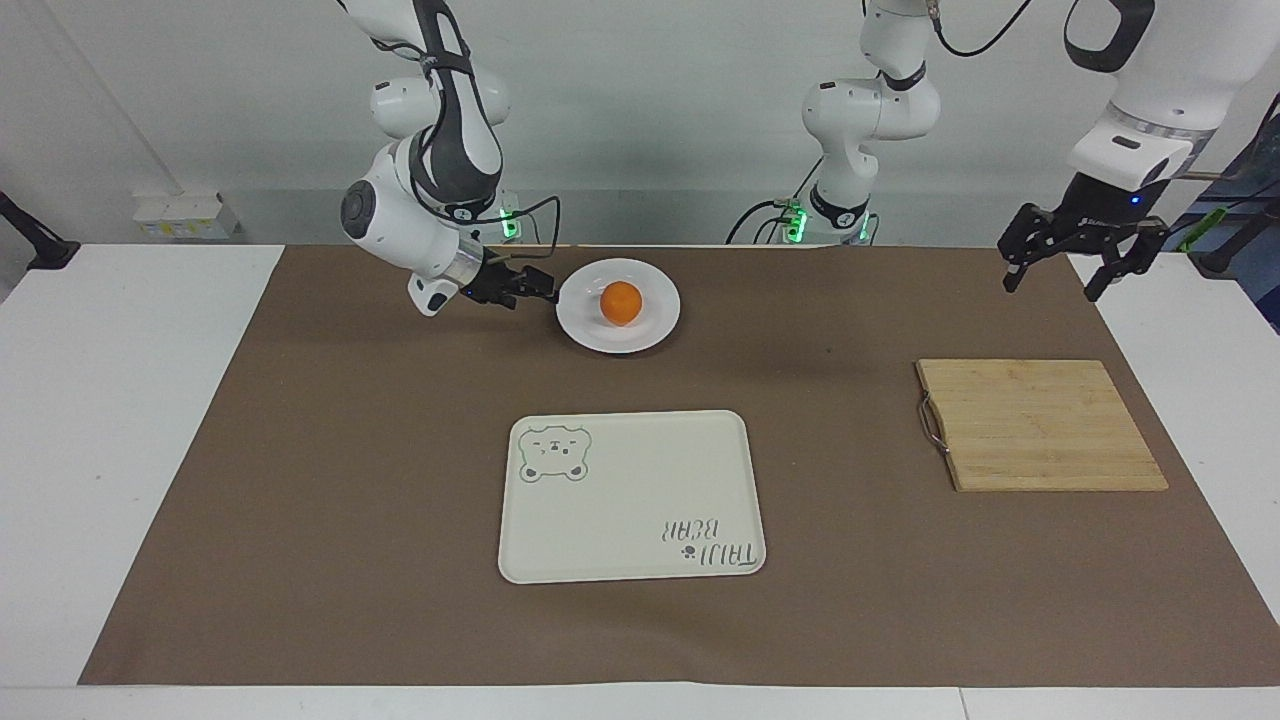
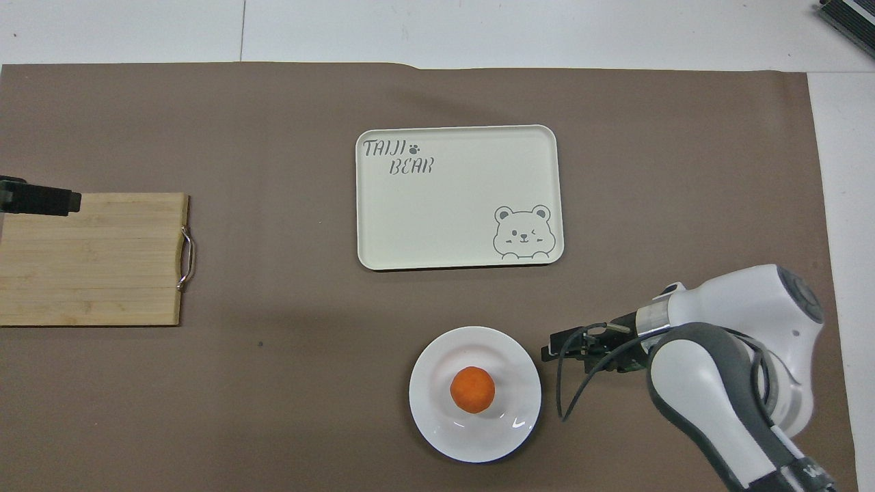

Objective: Place orange and plate with both arms
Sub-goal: 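Grasp the rim of the white plate with the right gripper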

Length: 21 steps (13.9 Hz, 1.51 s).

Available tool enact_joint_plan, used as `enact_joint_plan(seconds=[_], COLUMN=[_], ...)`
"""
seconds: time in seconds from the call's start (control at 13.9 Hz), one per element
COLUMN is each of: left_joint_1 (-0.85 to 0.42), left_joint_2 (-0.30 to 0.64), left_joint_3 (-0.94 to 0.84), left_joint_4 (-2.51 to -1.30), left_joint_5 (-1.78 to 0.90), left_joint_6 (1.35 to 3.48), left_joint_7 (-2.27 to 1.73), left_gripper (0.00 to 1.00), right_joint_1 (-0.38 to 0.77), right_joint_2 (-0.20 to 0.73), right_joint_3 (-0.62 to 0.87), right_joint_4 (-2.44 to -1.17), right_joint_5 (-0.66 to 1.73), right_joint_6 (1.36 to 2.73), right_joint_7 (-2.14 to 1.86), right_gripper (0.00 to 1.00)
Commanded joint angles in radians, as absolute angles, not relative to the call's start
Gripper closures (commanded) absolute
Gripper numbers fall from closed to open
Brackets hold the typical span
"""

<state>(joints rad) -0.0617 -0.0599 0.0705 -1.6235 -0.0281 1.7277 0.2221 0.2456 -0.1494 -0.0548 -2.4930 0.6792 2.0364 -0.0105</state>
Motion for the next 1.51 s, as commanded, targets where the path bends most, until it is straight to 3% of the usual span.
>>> enact_joint_plan(seconds=[0.0, 0.29, 0.36, 0.43, 0.65, 1.15, 1.43], left_joint_1=[-0.043, -0.038, -0.038, -0.040, -0.038, -0.037, -0.038], left_joint_2=[-0.037, -0.034, -0.035, -0.035, -0.038, -0.044, -0.044], left_joint_3=[0.058, 0.060, 0.060, 0.060, 0.057, 0.058, 0.058], left_joint_4=[-1.568, -1.552, -1.552, -1.552, -1.554, -1.559, -1.559], left_joint_5=[-0.009, -0.006, -0.006, -0.006, -0.008, -0.008, -0.008], left_joint_6=[1.634, 1.617, 1.617, 1.617, 1.614, 1.597, 1.598], left_joint_7=[0.230, 0.230, 0.229, 0.229, 0.229, 0.227, 0.227], left_gripper=[0.00, 0.00, 0.00, 0.00, 0.00, 0.00, 0.00], right_joint_1=[0.296, 0.374, 0.376, 0.377, 0.402, 0.379, 0.276], right_joint_2=[-0.198, -0.163, -0.164, -0.164, -0.158, -0.141, -0.138], right_joint_3=[-0.057, -0.057, -0.057, -0.057, -0.058, -0.060, -0.063], right_joint_4=[-2.623, -2.689, -2.703, -2.718, -2.746, -2.734, -2.636], right_joint_5=[0.797, 0.897, 0.897, 0.897, 0.905, 1.065, 1.071], right_joint_6=[2.141, 2.240, 2.243, 2.249, 2.290, 2.280, 2.186], right_joint_7=[-0.089, -0.186, -0.190, -0.193, -0.192, -0.241, -0.264], right_gripper=[0.00, 0.00, 0.11, 0.28, 0.97, 1.00, 1.00])
